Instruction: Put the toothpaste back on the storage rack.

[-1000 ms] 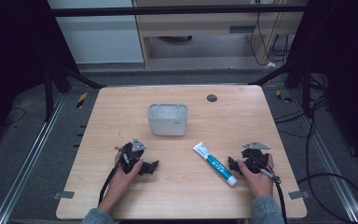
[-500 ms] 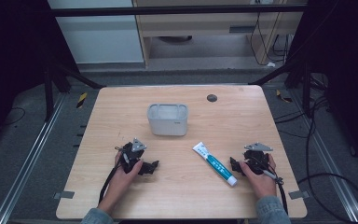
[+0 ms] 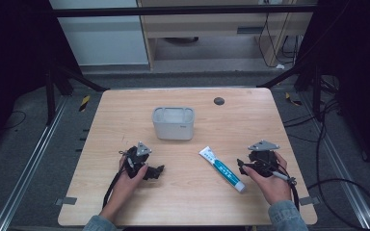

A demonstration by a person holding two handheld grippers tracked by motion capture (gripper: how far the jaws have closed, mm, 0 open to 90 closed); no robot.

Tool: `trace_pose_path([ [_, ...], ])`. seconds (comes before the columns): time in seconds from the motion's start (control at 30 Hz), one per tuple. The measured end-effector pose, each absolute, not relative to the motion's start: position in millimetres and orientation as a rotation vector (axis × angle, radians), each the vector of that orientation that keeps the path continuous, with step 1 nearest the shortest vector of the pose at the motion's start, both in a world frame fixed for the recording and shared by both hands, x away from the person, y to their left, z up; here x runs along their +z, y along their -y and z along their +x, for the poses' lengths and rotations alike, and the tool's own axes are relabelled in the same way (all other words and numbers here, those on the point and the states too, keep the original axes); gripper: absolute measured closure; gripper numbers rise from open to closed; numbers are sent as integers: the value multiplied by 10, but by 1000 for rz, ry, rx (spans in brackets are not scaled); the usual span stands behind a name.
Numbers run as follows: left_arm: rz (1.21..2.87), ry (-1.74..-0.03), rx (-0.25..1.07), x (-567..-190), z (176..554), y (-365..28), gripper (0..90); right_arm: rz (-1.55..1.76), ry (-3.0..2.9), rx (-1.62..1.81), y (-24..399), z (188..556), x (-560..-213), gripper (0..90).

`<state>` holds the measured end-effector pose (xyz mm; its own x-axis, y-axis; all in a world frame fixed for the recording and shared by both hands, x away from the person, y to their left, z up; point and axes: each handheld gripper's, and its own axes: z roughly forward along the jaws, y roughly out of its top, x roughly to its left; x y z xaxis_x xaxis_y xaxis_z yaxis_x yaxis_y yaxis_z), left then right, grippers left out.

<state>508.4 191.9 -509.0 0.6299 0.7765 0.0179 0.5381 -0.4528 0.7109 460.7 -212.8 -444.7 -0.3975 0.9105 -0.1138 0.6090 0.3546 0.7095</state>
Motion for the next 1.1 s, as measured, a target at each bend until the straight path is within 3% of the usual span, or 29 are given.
trace_pose_path([
  [0.2, 2169, -1022, 450, -5089, 5085, -1919, 0, 1295, -2240, 761, 1924, 4598, -4277, 355],
  [1.1, 2167, -1025, 452, -5090, 5089, -1918, 0, 1259, -2493, 644, 1474, 4940, -4288, 481],
])
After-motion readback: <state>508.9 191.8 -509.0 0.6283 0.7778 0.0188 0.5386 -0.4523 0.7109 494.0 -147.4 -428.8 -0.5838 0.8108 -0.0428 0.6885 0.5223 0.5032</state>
